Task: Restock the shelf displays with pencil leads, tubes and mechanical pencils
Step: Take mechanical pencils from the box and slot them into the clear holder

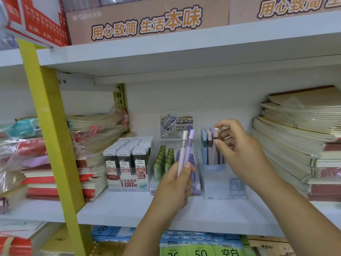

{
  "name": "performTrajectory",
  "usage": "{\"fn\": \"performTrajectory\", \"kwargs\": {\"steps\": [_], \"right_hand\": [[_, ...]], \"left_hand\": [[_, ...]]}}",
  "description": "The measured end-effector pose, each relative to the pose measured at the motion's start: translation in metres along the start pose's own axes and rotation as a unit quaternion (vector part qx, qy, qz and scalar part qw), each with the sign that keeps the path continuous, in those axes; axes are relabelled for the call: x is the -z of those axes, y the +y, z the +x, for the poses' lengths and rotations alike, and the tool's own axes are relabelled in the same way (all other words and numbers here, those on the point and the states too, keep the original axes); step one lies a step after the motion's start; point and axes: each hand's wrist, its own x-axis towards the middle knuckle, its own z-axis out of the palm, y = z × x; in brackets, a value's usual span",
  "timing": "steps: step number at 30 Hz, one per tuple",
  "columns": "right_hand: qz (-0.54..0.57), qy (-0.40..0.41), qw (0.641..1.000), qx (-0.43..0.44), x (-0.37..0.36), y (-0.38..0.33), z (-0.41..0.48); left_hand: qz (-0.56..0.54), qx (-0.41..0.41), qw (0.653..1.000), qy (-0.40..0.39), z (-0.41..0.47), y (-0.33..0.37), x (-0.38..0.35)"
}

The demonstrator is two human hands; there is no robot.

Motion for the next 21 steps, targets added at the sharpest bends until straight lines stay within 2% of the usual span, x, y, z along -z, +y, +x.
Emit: {"fn": "performTrajectory", "kwargs": {"steps": [11,13,15,17,19,21], "right_hand": [[-0.091,-0.045,0.994,-0.044,-0.007,0.009,0.005],[-0.097,-0.022,0.994,-0.044,-0.006,0.004,0.006],[-0.112,0.037,0.993,-0.011,-0.003,-0.004,0.007],[-0.028,0.036,0.999,-0.017,-0.001,-0.014,0.006],[0.108,-0.027,0.992,-0.059,-0.001,-0.025,0.003],[0.180,-0.068,0.978,-0.085,-0.004,-0.033,-0.002]], "left_hand": [[0.003,-0.018,1.000,-0.004,0.001,-0.001,0.002],[0.008,-0.022,1.000,-0.008,0.000,-0.001,0.002],[0.015,-0.027,0.999,-0.014,0.001,0.000,0.002],[0.017,-0.027,0.999,-0.023,0.000,0.001,0.002],[0.024,-0.032,0.999,-0.030,-0.001,0.002,0.001],[0.036,-0.038,0.998,-0.035,-0.001,0.003,-0.001]]}}
